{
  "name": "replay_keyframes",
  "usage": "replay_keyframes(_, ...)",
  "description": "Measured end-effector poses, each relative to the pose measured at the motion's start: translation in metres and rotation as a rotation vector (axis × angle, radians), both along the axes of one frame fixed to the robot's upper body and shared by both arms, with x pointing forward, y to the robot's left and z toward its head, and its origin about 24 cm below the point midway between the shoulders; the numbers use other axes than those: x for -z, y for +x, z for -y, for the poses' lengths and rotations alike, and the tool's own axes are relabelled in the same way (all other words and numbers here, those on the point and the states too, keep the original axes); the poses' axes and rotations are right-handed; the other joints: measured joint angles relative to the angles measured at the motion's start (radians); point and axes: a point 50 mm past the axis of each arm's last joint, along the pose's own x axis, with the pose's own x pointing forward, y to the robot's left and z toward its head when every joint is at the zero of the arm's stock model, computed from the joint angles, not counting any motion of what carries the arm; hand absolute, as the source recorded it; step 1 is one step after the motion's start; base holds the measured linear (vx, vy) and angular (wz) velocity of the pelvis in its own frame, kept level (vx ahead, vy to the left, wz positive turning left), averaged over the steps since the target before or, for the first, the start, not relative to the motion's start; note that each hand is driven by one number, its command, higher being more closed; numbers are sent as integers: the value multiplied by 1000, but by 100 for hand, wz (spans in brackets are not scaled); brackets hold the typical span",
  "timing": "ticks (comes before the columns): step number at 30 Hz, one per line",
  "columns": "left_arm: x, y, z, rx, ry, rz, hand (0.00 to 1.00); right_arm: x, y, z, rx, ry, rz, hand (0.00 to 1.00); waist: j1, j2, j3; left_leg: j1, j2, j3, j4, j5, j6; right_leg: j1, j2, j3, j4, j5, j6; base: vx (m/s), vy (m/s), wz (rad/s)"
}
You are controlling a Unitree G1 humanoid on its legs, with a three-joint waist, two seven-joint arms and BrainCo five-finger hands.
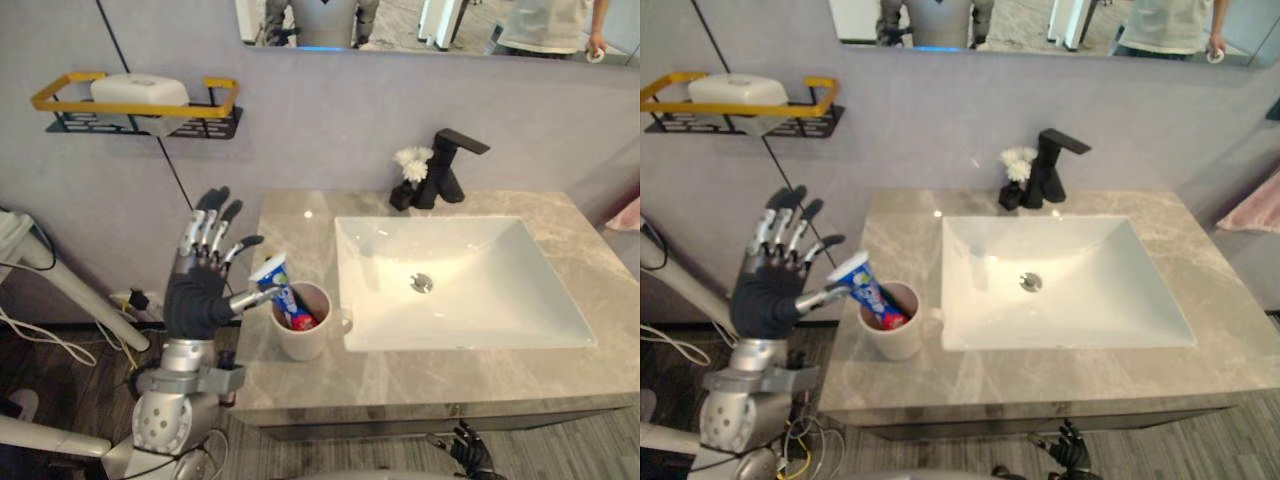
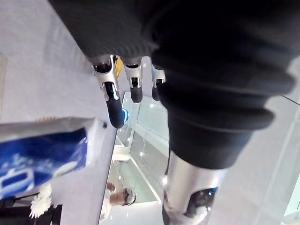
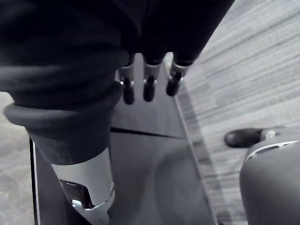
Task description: Organize washtable
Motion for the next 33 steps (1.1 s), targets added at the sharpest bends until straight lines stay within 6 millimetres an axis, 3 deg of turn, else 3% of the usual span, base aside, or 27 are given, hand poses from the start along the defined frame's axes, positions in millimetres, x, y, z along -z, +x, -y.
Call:
replay_keyframes(5,-18,-9,-12,-96,-22,116,0,1,-2,0,11,-7,-11,0,4,-2,0,-4,-3,-7,1,0,0,0,-2,-4,0,-1,1,-7,-9,4)
replay_keyframes(6,-22,-12,-15,-114,-25,139,100,1,-2,0,14,-5,-12,0,4,-4,0,-6,-4,-9,2,0,0,1,-3,-9,0,-2,2,-19,-11,7)
replay_keyframes(15,-31,-22,-25,-95,-227,218,100,2,-7,0,41,9,-22,0,7,-9,0,-15,-6,-33,10,0,0,7,-4,-26,2,-7,1,-11,-11,8)
replay_keyframes(22,-27,-24,-24,-27,-246,196,100,2,-9,0,42,9,-27,0,13,-10,0,-16,-6,-38,10,0,0,7,-5,-30,2,-9,1,-1,-1,1)
replay_keyframes(28,4,-23,-23,46,-284,1,100,3,-14,1,44,10,-41,0,17,-16,3,-17,-10,-56,11,0,0,15,-8,-51,3,-15,0,-5,-9,9)
replay_keyframes(33,35,-22,-5,213,-291,-191,100,4,-16,0,32,10,-47,0,27,-18,3,-17,-10,-56,11,0,0,15,-8,-52,4,-15,0,0,0,0)
